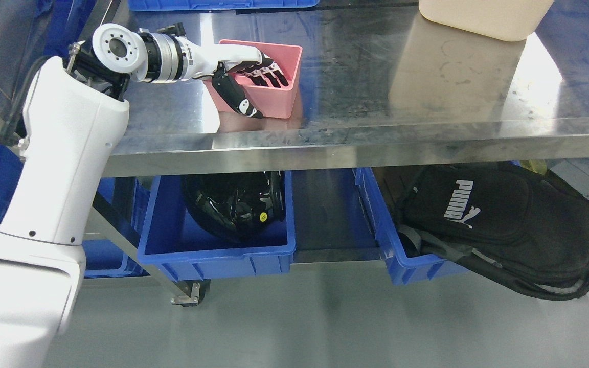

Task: Place storage box into left shelf container
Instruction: 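Lift the pink box up off the table with the left hand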

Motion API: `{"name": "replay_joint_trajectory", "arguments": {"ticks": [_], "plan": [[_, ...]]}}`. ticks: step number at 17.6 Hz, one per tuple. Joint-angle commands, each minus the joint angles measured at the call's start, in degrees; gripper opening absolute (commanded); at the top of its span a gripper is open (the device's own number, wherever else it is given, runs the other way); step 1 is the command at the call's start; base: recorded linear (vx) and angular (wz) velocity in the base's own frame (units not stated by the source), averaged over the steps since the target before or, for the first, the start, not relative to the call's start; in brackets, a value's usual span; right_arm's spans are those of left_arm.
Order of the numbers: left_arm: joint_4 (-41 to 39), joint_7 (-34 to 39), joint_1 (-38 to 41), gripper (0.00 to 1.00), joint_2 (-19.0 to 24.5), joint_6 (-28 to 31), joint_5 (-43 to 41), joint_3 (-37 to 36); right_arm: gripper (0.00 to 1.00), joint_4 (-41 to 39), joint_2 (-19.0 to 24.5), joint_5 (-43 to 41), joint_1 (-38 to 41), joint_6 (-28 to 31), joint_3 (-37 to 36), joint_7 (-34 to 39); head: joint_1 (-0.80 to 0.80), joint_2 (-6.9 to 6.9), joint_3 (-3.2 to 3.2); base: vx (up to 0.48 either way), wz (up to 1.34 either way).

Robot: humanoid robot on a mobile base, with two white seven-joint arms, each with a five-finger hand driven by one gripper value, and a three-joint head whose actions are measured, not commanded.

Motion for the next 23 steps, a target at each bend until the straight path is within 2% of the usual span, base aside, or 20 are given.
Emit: {"name": "replay_joint_trajectory", "arguments": {"ticks": [1, 3, 6, 8, 12, 16, 18, 21, 22, 23], "plan": [[12.1, -0.4, -0.2, 0.03, -6.9, -9.9, -1.3, 10.6, 1.00, -1.0, -1.0, 0.1, 0.5, 0.0, -0.3, 0.0, 0.00, 0.00, 0.00, -0.003, 0.10], [13.9, -0.7, 0.1, 0.00, -7.3, -14.0, -0.7, 16.7, 1.00, -1.0, -1.0, 0.1, 0.5, 0.0, -0.3, 0.0, 0.00, 0.00, 0.00, -0.005, 0.10], [14.2, -1.6, 1.5, 0.00, -8.4, -14.0, 4.0, 30.8, 1.00, -1.0, -1.0, 0.1, 0.5, 0.0, -0.3, 0.0, 0.00, 0.00, 0.00, -0.001, 0.06], [14.2, -1.6, 2.0, 0.00, -8.4, -14.0, 10.6, 31.7, 1.00, -1.0, -1.0, 0.1, 0.5, 0.0, -0.3, 0.0, 0.00, 0.00, 0.00, -0.001, 0.03], [14.2, -1.6, 3.6, 0.00, -8.4, -13.7, 16.7, 35.0, 1.00, -1.0, -1.0, 0.1, 0.5, 0.0, -0.3, 0.0, 0.00, 0.00, 0.00, 0.000, 0.00], [12.1, -1.0, 4.3, 0.00, -8.4, -10.4, 35.3, 35.6, 1.00, -1.0, -1.0, 0.1, 0.5, 0.0, -0.3, 0.0, 0.00, 0.00, 0.00, 0.000, -0.02], [8.5, -0.3, 7.3, 0.00, -8.4, -8.1, 41.4, 35.2, 1.00, -1.0, -1.0, 0.1, 0.5, 0.0, -0.3, 0.0, 0.00, 0.00, 0.00, 0.000, 0.00], [0.6, 1.2, 12.7, 0.00, -8.4, -7.7, 51.6, 34.4, 1.00, -1.0, -1.0, 0.1, 0.6, 0.0, -0.3, 0.0, 0.00, 0.00, 0.00, 0.000, 0.00], [-2.7, 2.8, 14.4, 0.00, -8.4, -7.8, 54.3, 33.5, 1.00, -1.0, -1.0, 0.1, 0.5, 0.0, -0.3, 0.0, 0.00, 0.00, 0.00, 0.000, 0.00], [-9.8, 5.6, 18.5, 0.00, -8.4, -8.2, 57.3, 31.9, 1.00, -1.0, -1.0, 0.1, 0.5, 0.0, -0.3, 0.0, 0.00, 0.00, 0.00, 0.000, 0.00]]}}
